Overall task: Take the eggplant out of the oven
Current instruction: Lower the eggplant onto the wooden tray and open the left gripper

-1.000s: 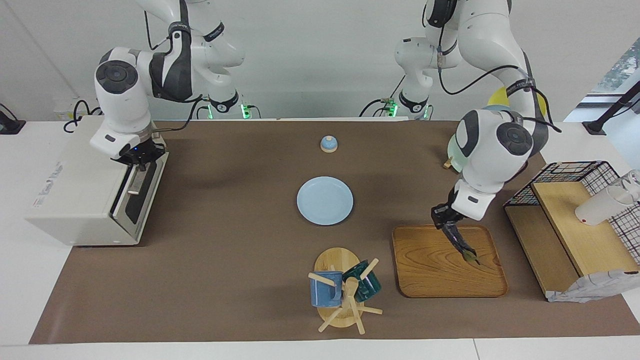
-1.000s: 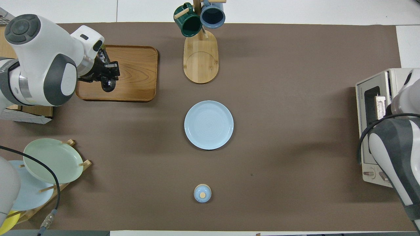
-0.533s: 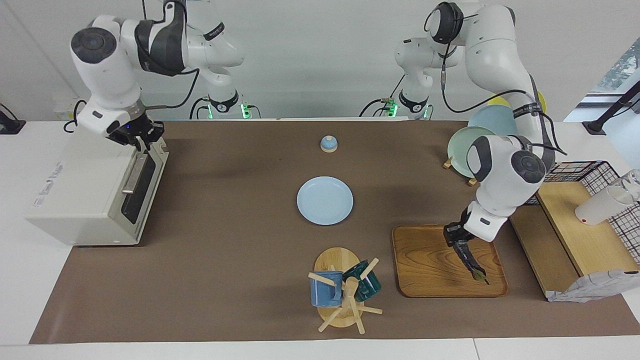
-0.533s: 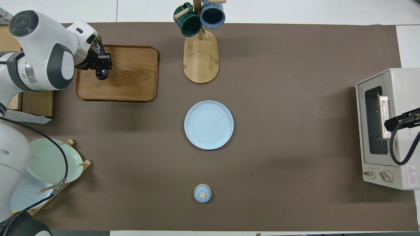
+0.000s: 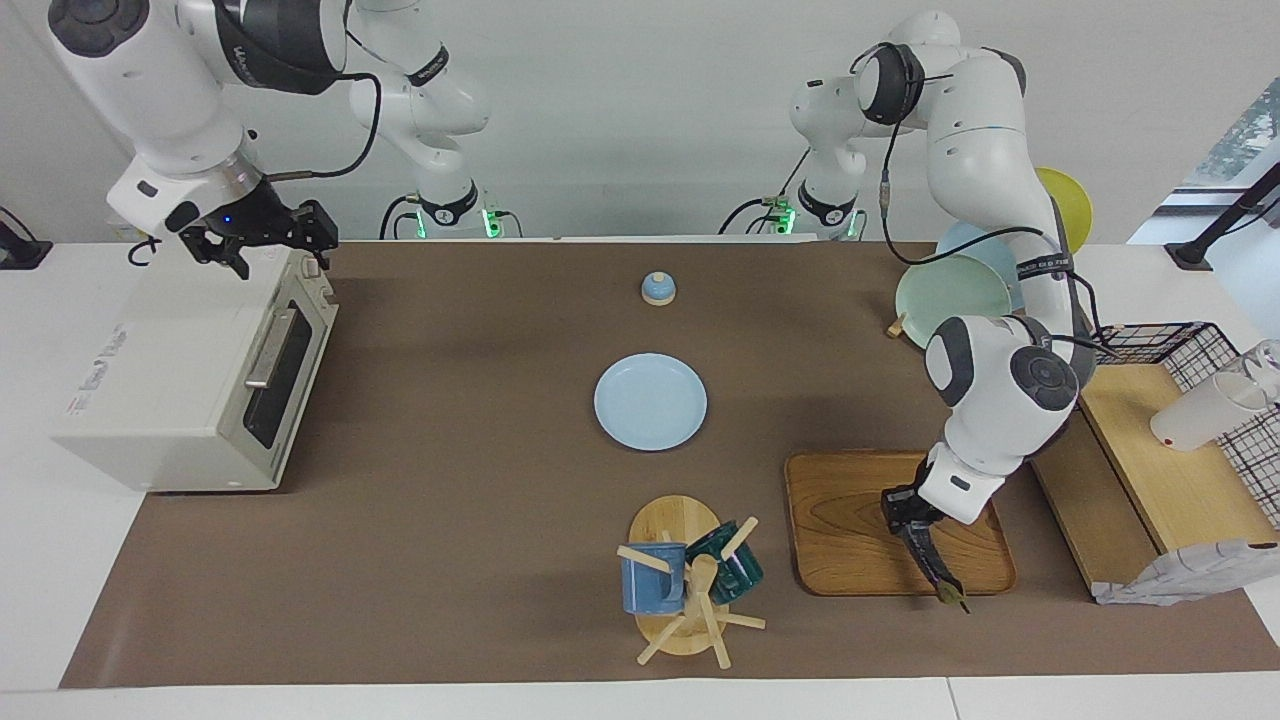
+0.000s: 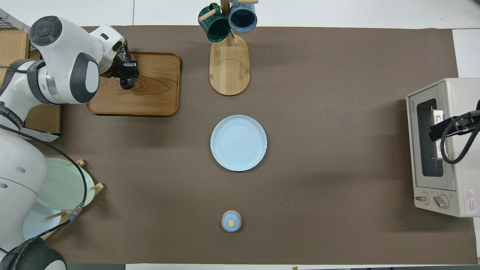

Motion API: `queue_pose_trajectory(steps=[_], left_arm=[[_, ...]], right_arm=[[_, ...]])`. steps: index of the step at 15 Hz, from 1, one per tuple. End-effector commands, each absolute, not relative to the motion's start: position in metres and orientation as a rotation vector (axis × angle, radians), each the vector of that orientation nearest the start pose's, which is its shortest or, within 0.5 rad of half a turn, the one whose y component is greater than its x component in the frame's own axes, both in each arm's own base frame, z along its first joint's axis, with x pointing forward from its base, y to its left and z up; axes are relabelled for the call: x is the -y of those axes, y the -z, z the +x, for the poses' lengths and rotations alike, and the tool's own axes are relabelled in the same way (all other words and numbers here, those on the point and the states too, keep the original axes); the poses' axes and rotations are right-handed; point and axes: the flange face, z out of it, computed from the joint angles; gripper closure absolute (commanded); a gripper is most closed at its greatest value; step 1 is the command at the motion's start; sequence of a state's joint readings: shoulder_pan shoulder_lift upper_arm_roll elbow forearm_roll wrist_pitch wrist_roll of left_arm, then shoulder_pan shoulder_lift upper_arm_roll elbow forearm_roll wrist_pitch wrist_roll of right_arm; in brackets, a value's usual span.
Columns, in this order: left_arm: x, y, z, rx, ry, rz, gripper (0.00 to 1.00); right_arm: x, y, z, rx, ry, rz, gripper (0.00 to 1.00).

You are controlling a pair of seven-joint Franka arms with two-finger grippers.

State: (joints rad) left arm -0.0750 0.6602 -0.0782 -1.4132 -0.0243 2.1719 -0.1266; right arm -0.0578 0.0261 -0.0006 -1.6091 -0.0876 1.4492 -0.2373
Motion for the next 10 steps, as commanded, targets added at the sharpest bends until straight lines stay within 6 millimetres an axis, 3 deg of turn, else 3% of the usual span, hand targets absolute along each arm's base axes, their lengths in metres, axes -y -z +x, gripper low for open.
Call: queue_pose_trajectory(steps=[1, 4, 10], left_arm=[[0.099, -0.340, 0.721, -0.020, 0.108, -3.201, 0.00], [0.090, -0.383, 0.714, 0.037, 0.117, -3.232, 0.00], [0.046, -0.522, 0.668, 0.165, 0.119, -3.233, 0.00]], right_arm=[[0.043, -0.578, 0.559, 0.238, -0.366, -3.144, 0.00], [0.052, -0.592, 0.548, 0.205, -0.351, -3.146, 0.00], [0.044, -0.598, 0.539, 0.169, -0.341, -3.155, 0.00]])
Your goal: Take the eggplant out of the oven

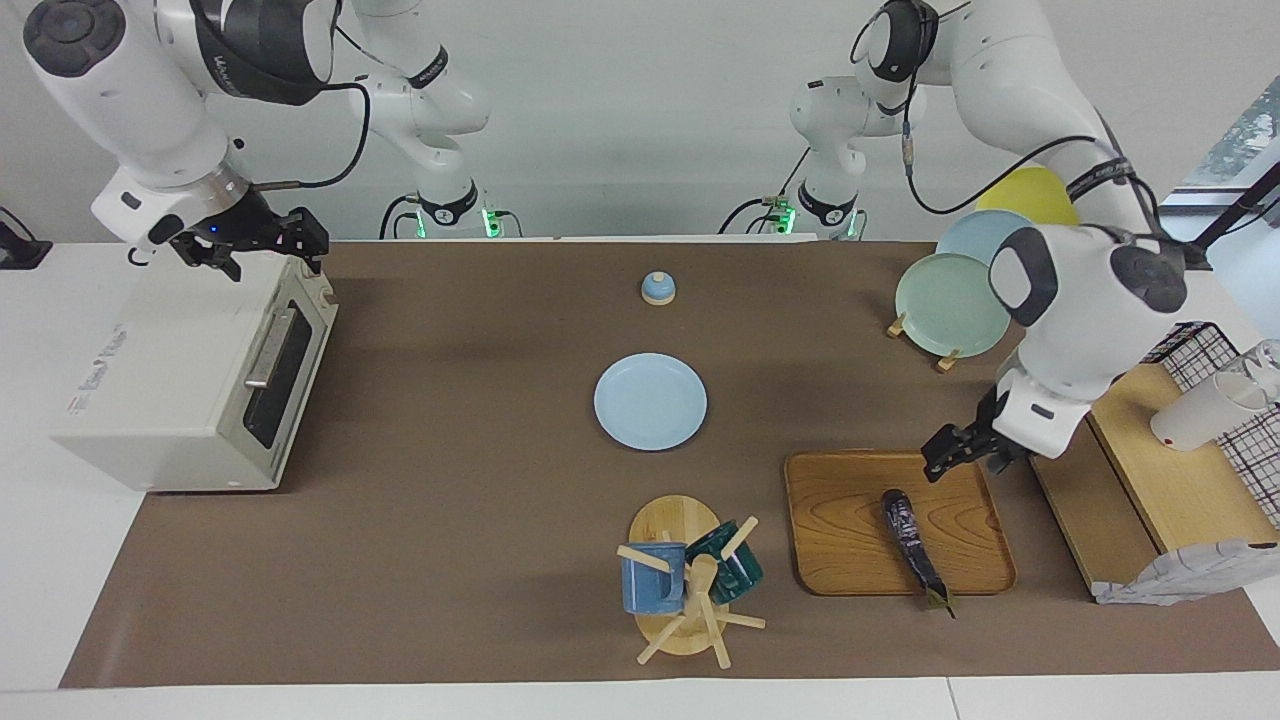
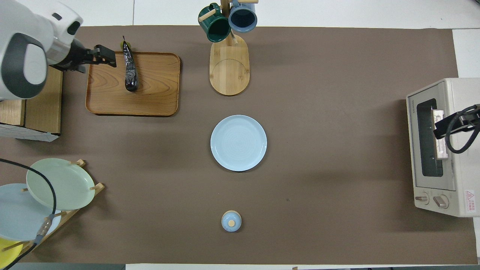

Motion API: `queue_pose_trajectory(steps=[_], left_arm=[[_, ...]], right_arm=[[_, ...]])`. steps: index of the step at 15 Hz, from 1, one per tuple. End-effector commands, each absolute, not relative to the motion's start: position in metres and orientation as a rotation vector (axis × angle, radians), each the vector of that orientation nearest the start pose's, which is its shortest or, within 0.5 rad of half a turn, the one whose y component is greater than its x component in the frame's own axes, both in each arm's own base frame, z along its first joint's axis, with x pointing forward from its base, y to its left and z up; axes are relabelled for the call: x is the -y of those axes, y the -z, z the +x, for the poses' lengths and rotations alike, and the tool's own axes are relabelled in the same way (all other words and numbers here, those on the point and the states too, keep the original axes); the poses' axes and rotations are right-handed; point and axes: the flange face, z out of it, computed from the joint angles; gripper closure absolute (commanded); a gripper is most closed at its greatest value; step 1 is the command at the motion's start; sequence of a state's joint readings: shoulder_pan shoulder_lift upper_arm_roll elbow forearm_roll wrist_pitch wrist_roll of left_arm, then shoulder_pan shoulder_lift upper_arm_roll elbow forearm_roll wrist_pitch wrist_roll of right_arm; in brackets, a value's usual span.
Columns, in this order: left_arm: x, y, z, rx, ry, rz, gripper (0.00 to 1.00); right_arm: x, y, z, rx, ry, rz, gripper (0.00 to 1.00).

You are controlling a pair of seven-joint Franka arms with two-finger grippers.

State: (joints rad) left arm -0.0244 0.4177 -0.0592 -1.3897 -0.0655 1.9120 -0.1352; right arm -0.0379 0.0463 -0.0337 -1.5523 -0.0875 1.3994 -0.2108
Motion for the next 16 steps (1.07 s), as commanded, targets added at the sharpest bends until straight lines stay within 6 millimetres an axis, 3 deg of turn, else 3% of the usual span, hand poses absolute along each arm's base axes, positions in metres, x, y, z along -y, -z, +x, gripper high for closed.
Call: queue_pose_trajectory(steps=[1, 3, 7, 10, 13, 16], left_arm=[[0.043, -0.544, 0.654, 0.164, 0.092, -3.227, 0.00], [0.040, -0.585, 0.625, 0.144, 0.058, -3.192, 0.00], [0.042, -0.629, 0.575, 0.109, -0.059, -3.175, 0.00], [0.043, -0.626, 0.547, 0.094, -0.122, -3.166, 0.00], [0.046, -0.604, 0.521, 0.046, -0.186, -3.157, 0.00], [0.046, -0.583, 0.510, 0.036, -0.164, -3.158, 0.00]], right_arm=[[0.044, -0.599, 0.540, 0.171, -0.326, -3.157, 0.00], [0.051, -0.599, 0.541, 0.148, -0.324, -3.157, 0.00], [0.049, -0.600, 0.541, 0.080, -0.320, -3.162, 0.00], [0.052, -0.600, 0.543, 0.065, -0.304, -3.150, 0.00], [0.055, -0.603, 0.548, 0.045, -0.247, -3.124, 0.00], [0.060, -0.605, 0.552, -0.003, -0.187, -3.131, 0.00]])
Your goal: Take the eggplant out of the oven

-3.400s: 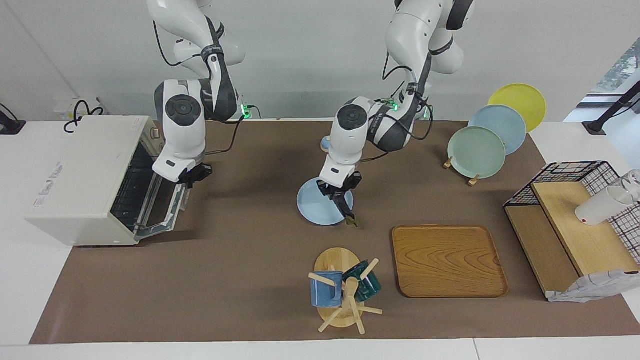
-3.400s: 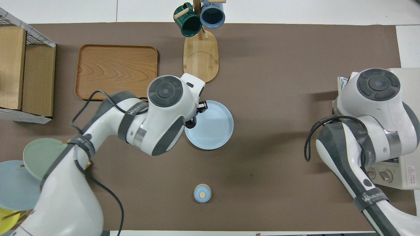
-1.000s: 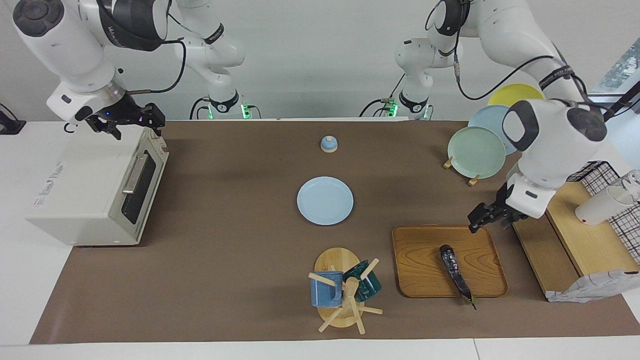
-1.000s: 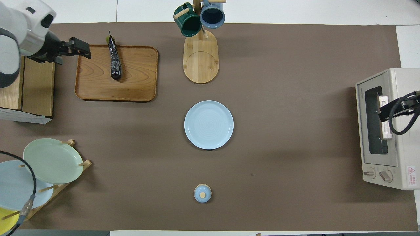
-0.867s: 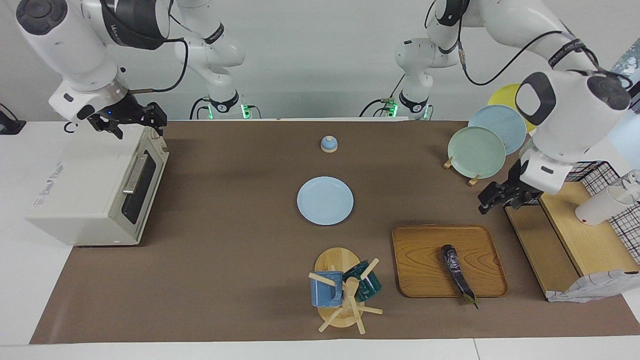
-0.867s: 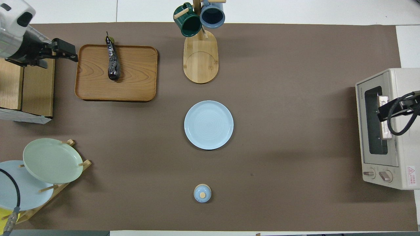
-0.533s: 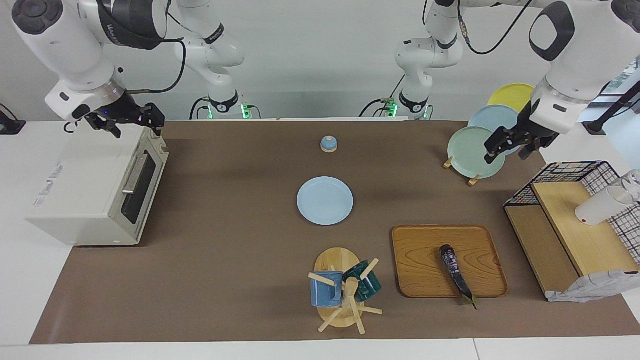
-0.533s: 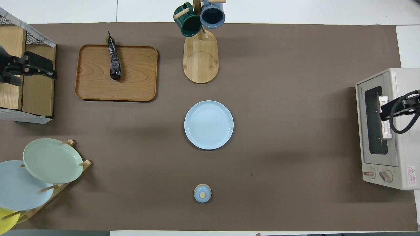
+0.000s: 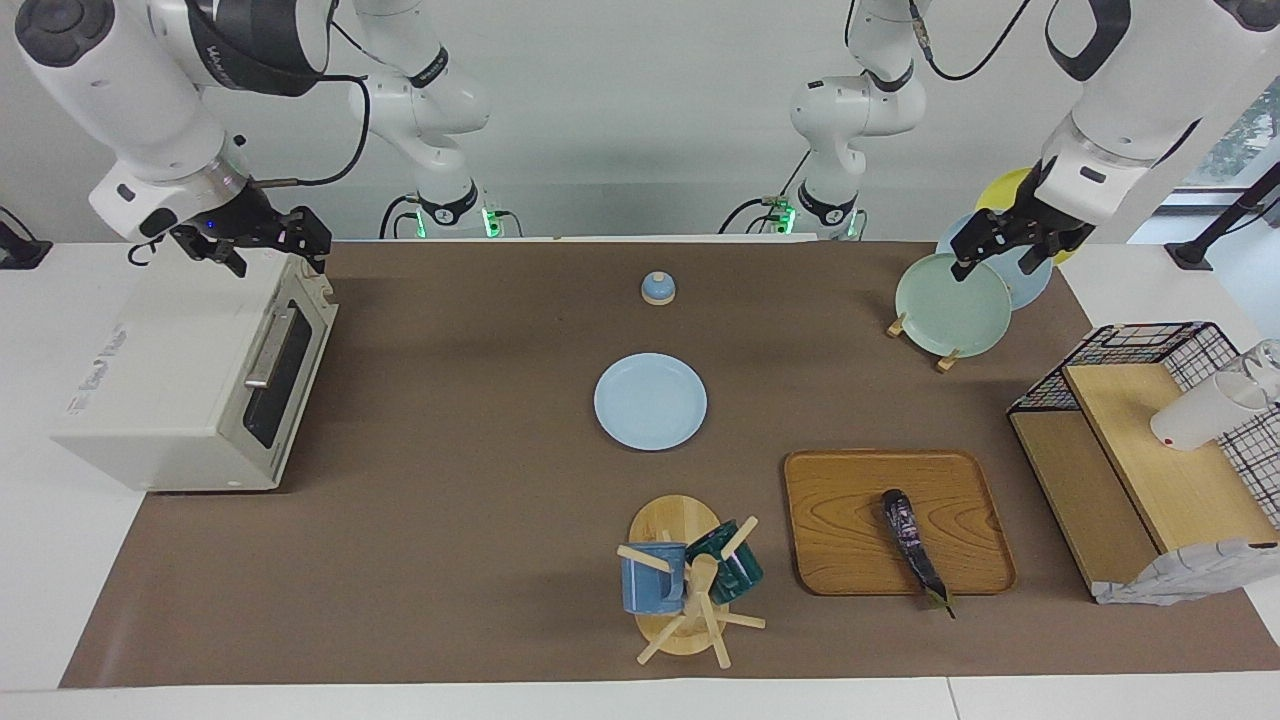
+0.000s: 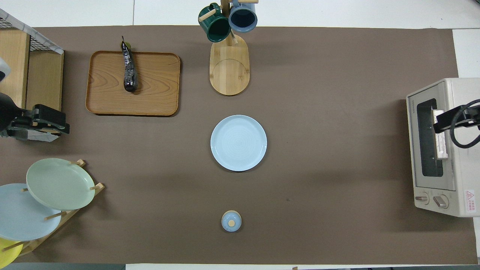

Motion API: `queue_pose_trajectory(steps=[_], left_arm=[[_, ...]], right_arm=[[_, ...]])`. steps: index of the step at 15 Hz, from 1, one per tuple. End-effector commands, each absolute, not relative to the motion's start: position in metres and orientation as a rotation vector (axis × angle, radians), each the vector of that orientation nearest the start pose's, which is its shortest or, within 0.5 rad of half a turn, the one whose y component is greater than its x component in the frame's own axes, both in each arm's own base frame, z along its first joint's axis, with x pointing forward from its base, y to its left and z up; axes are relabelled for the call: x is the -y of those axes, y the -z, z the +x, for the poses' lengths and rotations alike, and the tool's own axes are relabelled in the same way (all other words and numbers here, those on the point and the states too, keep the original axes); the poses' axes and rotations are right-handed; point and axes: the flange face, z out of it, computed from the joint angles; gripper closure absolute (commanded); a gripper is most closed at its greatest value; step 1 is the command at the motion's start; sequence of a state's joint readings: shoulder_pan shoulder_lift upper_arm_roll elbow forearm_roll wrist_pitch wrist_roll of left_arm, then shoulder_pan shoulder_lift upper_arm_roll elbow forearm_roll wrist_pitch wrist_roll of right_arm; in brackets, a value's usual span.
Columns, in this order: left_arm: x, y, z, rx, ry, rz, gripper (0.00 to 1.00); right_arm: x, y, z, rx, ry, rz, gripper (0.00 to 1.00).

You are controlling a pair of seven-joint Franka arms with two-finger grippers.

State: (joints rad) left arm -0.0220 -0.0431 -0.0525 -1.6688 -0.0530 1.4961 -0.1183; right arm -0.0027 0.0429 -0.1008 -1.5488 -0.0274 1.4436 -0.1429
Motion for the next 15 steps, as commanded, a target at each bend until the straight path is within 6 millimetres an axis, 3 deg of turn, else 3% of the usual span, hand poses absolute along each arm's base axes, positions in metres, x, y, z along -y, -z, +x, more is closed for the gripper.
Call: queue_pose_trajectory(steps=[1, 5, 11, 15], left_arm=[[0.045, -0.584, 0.511, 0.024, -0.145, -3.162, 0.00], [0.044, -0.614, 0.529, 0.026, -0.130, -3.166, 0.00], [0.044, -0.614, 0.530, 0.018, -0.142, -3.164, 0.00], [0.043, -0.611, 0.529, -0.018, -0.149, -3.165, 0.00]], right_arm=[[0.060, -0.607, 0.551, -0.055, -0.182, -3.130, 0.00], [0.059, -0.608, 0.551, -0.070, -0.176, -3.134, 0.00], [0.063, -0.612, 0.545, -0.089, -0.170, -3.130, 0.00], [0.054, -0.612, 0.545, -0.065, -0.175, -3.132, 0.00]])
